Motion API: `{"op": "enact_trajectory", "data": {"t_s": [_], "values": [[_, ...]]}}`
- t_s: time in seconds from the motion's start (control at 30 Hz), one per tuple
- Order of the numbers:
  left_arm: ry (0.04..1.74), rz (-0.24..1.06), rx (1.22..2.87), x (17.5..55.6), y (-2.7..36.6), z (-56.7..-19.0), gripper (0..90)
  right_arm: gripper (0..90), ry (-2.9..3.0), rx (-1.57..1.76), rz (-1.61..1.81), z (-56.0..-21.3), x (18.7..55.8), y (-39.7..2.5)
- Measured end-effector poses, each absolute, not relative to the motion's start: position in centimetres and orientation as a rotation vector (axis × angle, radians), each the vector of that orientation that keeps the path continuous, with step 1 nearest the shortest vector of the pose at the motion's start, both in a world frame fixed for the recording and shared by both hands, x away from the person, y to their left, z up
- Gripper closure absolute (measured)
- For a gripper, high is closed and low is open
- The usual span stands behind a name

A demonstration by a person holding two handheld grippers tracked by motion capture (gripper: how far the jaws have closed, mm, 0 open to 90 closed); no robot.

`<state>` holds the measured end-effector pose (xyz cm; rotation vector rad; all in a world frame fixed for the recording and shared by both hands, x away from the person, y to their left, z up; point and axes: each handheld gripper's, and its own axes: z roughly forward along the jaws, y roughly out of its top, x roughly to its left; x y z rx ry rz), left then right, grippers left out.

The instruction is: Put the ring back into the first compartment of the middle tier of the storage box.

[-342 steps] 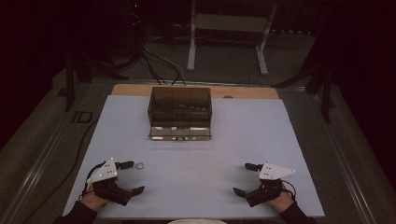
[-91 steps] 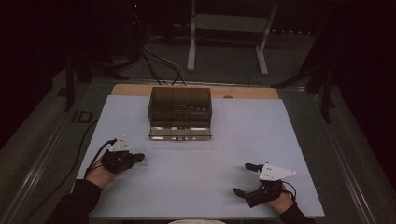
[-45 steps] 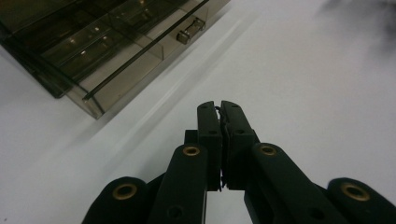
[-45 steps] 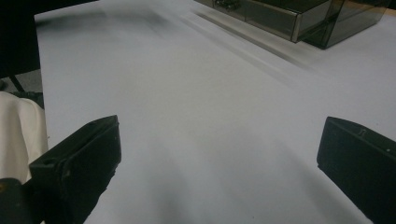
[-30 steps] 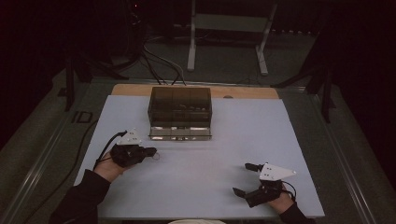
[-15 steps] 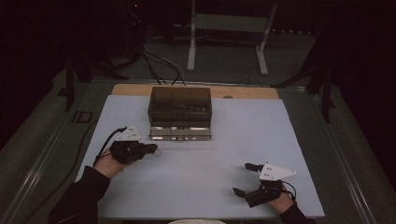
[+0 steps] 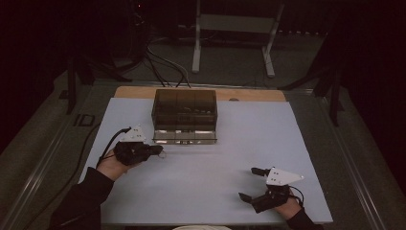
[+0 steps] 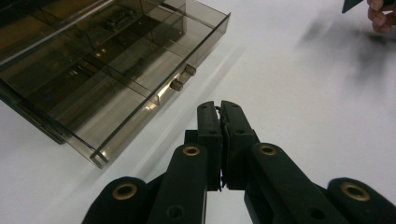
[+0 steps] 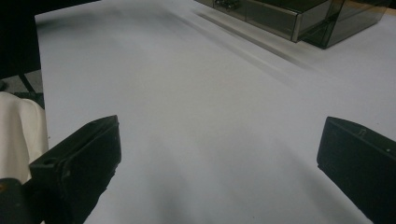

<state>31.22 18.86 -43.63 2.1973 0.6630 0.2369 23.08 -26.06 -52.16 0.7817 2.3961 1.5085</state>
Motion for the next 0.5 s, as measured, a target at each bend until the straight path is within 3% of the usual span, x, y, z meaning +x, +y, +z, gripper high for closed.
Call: {"op": "enact_trajectory", "data": {"t_s": [0.5], "values": [[0.658,0.242,2.184,31.89,18.79,-42.65,90.0,0.0,2.395,0.779,1.509,-52.15,23.07,-26.05]]}}
